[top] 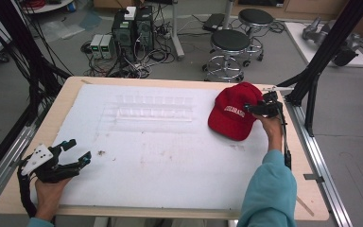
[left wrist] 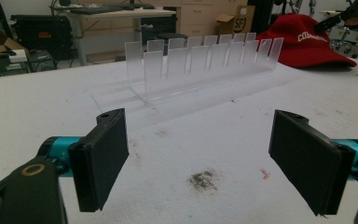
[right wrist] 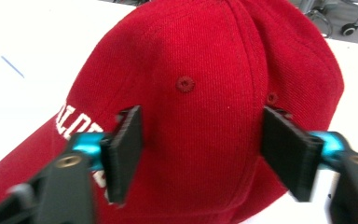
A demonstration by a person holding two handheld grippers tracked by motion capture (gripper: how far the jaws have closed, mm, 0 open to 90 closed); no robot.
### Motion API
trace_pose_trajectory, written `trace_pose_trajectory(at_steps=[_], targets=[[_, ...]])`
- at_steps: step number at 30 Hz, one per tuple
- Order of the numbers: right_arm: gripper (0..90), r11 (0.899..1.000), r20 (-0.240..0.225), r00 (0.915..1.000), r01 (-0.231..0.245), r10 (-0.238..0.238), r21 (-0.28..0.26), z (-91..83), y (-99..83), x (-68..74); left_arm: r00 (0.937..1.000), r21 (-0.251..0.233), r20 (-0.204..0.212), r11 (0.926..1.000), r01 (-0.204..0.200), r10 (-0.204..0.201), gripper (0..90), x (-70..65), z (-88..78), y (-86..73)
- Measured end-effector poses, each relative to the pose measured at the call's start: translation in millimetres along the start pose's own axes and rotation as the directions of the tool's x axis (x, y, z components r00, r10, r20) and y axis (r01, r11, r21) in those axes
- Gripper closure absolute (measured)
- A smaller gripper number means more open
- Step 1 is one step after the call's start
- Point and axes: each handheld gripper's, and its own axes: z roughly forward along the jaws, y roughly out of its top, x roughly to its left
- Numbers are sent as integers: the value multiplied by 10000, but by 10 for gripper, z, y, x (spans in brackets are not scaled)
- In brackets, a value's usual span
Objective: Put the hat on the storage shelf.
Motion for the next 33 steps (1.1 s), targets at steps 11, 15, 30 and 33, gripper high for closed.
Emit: trace_pose_trajectory(at_steps=[11, 15, 30, 33], targets=[[778, 9988, -181, 9997, 199, -191, 456, -3, 14, 86, 10000, 13, 31, 10000, -40, 40, 204, 0, 0, 0], [845, 9983, -259, 9994, 261, -247, 529, -50, 27, 116, 10000, 15, 43, 10000, -40, 40, 206, -3, 0, 0], [864, 9994, -587, 9977, 347, -349, -42, -325, 112, 327, 9999, 15, 51, 9999, -123, 123, 210, -10, 1, 0], [864, 9995, -604, 9978, 280, -289, -162, -384, 115, 393, 9999, 22, 56, 10000, -83, 83, 207, -6, 2, 1]])
